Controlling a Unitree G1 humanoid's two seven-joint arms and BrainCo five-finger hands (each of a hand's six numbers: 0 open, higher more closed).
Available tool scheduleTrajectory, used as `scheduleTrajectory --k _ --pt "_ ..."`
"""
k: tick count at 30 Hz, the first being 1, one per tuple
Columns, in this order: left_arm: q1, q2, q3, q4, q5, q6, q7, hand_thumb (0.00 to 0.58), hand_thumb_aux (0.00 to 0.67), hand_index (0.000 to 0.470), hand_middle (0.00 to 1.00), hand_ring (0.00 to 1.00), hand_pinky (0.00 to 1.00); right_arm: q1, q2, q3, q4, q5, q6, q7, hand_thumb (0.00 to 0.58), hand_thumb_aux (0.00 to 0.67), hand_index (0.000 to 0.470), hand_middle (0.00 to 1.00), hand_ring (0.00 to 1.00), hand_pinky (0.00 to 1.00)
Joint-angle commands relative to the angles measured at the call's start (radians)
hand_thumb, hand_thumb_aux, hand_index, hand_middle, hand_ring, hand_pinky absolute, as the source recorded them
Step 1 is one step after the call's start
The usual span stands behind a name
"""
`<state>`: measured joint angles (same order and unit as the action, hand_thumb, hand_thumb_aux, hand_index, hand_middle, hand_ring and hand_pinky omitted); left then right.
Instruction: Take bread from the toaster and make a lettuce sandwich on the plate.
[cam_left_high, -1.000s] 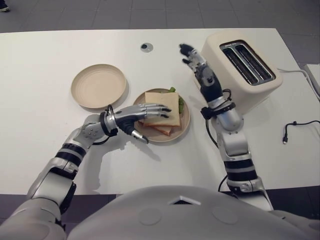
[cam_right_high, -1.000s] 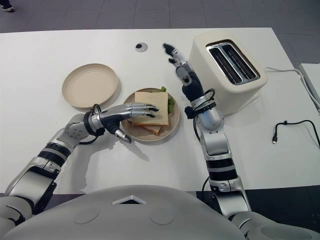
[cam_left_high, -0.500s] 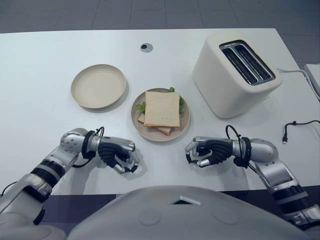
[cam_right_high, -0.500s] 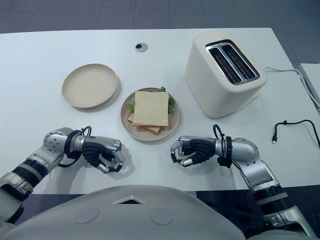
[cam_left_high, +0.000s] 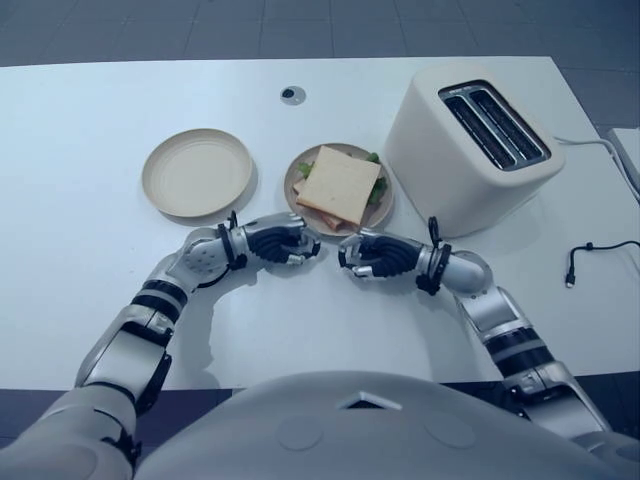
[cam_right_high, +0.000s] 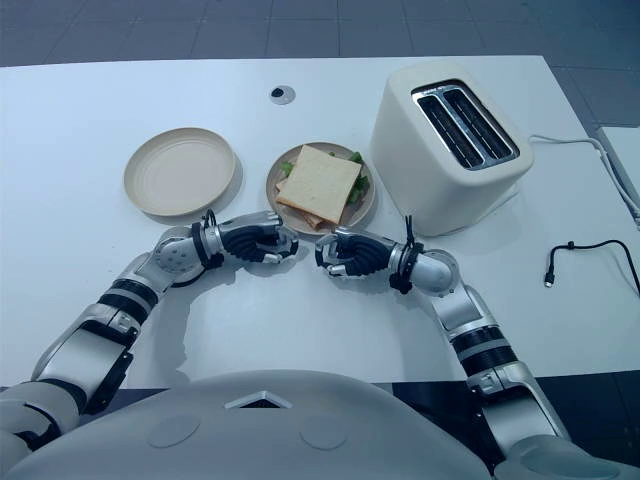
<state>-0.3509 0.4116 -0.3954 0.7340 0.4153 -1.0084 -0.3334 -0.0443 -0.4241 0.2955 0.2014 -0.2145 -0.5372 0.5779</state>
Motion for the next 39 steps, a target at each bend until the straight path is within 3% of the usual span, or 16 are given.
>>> scheduleTrajectory --k 1,6,9,10,11,12,13,14,15,16,17,21,23,30,32,39 --pt "-0.059 -0.017 0.032 0.099 0.101 0.025 0.204 0.58 0.67 0.47 0.97 0.97 0.97 -0.086 0.085 0.001 0.134 -0.092 -0.024 -0.168 0.58 0.67 0.47 1.0 1.0 1.0" --pt "-0.07 -0.051 0.088 0.117 -0.009 -0.073 0.272 0.58 0.67 0.47 0.89 0.89 0.89 -0.189 0.176 -0.013 0.296 -0.117 -0.147 -0.352 0.58 0.67 0.47 1.0 1.0 1.0" --pt "-0.036 -0.082 0.095 0.023 -0.292 -0.12 0.164 0.58 0.67 0.47 0.83 0.83 0.83 -0.194 0.208 -0.033 0.309 0.006 -0.225 -0.33 0.58 0.67 0.47 1.0 1.0 1.0" --pt "-0.019 -0.084 0.082 -0.038 -0.398 -0.116 0.116 0.57 0.581 0.407 0.79 0.79 0.79 -0.189 0.218 -0.045 0.285 0.072 -0.233 -0.309 0.58 0.67 0.47 1.0 1.0 1.0" --pt "-0.003 -0.084 0.07 -0.094 -0.484 -0.108 0.073 0.447 0.349 0.245 0.75 0.75 0.75 -0.181 0.225 -0.062 0.245 0.152 -0.226 -0.282 0.58 0.67 0.47 1.0 1.0 1.0" --pt "0.012 -0.086 0.066 -0.142 -0.547 -0.097 0.04 0.045 0.026 0.018 0.72 0.72 0.72 -0.173 0.228 -0.078 0.194 0.229 -0.207 -0.26 0.58 0.67 0.47 1.0 1.0 1.0" --pt "0.026 -0.093 0.071 -0.183 -0.601 -0.079 0.017 0.0 0.0 0.0 0.69 0.69 0.69 -0.161 0.227 -0.089 0.142 0.293 -0.185 -0.238 0.564 0.557 0.391 0.92 0.92 0.92" --pt "0.037 -0.102 0.077 -0.214 -0.637 -0.065 -0.001 0.0 0.0 0.0 0.65 0.65 0.65 -0.151 0.226 -0.099 0.097 0.339 -0.166 -0.222 0.377 0.273 0.192 0.72 0.72 0.72" --pt "0.047 -0.11 0.084 -0.234 -0.659 -0.052 -0.018 0.0 0.0 0.0 0.61 0.61 0.61 -0.143 0.226 -0.108 0.059 0.371 -0.145 -0.211 0.075 0.045 0.031 0.53 0.53 0.53" --pt "0.049 -0.12 0.094 -0.243 -0.675 -0.036 -0.032 0.0 0.0 0.0 0.53 0.53 0.53 -0.14 0.227 -0.121 0.032 0.39 -0.126 -0.209 0.0 0.0 0.0 0.15 0.15 0.15" --pt "0.047 -0.129 0.104 -0.248 -0.684 -0.02 -0.044 0.0 0.0 0.0 0.48 0.48 0.48 -0.139 0.228 -0.135 0.013 0.397 -0.112 -0.213 0.0 0.0 0.0 0.0 0.0 0.0" --pt "0.036 -0.148 0.155 -0.24 -0.637 -0.002 -0.053 0.0 0.0 0.0 0.24 0.24 0.24 -0.138 0.244 -0.169 -0.025 0.403 -0.074 -0.226 0.0 0.0 0.0 0.0 0.0 0.0" --pt "0.029 -0.159 0.177 -0.235 -0.616 0.003 -0.052 0.0 0.0 0.0 0.19 0.19 0.19 -0.137 0.249 -0.179 -0.037 0.404 -0.065 -0.227 0.0 0.0 0.0 0.0 0.0 0.0" --pt "0.021 -0.19 0.218 -0.211 -0.579 -0.006 -0.074 0.0 0.0 0.0 0.09 0.09 0.09 -0.132 0.26 -0.206 -0.043 0.396 -0.057 -0.22 0.0 0.0 0.0 0.0 0.0 0.0" --pt "0.014 -0.206 0.232 -0.204 -0.595 0.008 -0.074 0.0 0.0 0.0 0.0 0.0 0.0 -0.14 0.261 -0.209 -0.025 0.398 -0.062 -0.214 0.0 0.0 0.0 0.0 0.0 0.0" --pt "0.001 -0.247 0.247 -0.226 -0.615 0.037 -0.108 0.0 0.0 0.0 0.0 0.0 0.0 -0.156 0.27 -0.22 -0.024 0.407 -0.051 -0.196 0.0 0.0 0.0 0.0 0.0 0.0"
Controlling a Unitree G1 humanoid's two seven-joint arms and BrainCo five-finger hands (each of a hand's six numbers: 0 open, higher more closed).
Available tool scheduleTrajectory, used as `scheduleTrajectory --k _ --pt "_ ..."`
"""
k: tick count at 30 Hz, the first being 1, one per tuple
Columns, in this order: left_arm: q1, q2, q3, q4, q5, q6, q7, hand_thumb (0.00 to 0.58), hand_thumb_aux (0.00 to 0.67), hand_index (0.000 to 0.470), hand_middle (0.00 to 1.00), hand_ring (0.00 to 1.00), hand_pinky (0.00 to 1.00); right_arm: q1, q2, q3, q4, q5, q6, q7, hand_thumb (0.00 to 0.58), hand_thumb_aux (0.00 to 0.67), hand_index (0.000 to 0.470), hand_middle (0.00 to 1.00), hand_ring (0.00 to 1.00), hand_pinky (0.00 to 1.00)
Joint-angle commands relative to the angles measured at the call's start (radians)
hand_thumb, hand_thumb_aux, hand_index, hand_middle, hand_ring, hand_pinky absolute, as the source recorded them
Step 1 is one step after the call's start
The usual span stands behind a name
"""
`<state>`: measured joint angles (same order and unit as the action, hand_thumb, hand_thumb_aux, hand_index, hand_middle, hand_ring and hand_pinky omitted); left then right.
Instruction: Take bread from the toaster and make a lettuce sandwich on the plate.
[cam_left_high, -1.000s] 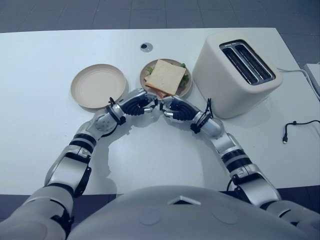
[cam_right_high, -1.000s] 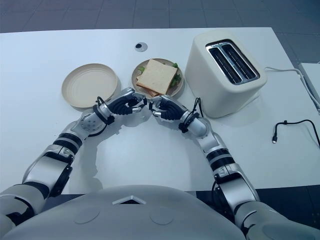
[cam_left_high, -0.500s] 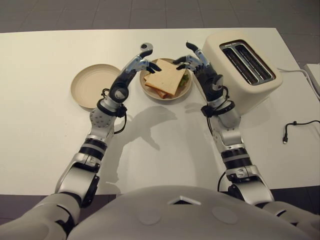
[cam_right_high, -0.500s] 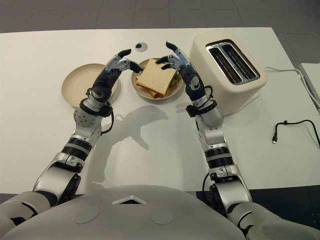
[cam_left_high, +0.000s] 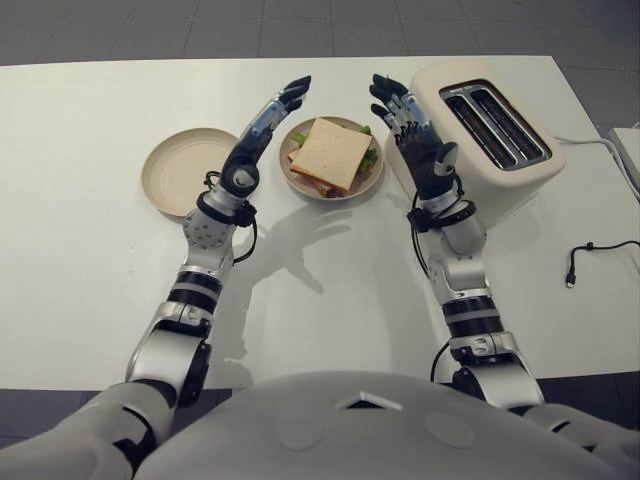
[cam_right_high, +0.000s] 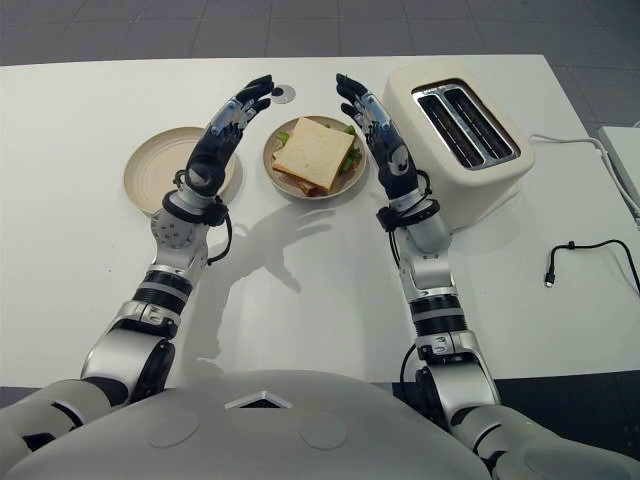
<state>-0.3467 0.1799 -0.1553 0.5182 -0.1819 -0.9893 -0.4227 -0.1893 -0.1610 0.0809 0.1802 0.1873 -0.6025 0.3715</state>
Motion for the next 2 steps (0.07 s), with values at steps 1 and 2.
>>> scheduleTrajectory --k 1,2 --pt "-0.001 -0.018 0.009 -0.012 -0.017 0.018 -0.022 0.0 0.0 0.0 0.0 0.0 0.0 -0.01 0.009 -0.007 -0.003 0.007 0.015 0.013 0.0 0.0 0.0 0.0 0.0 0.0" --pt "0.001 -0.021 0.011 -0.012 -0.016 0.017 -0.025 0.0 0.0 0.0 0.0 0.0 0.0 -0.009 0.01 -0.008 -0.003 0.007 0.015 0.016 0.0 0.0 0.0 0.0 0.0 0.0"
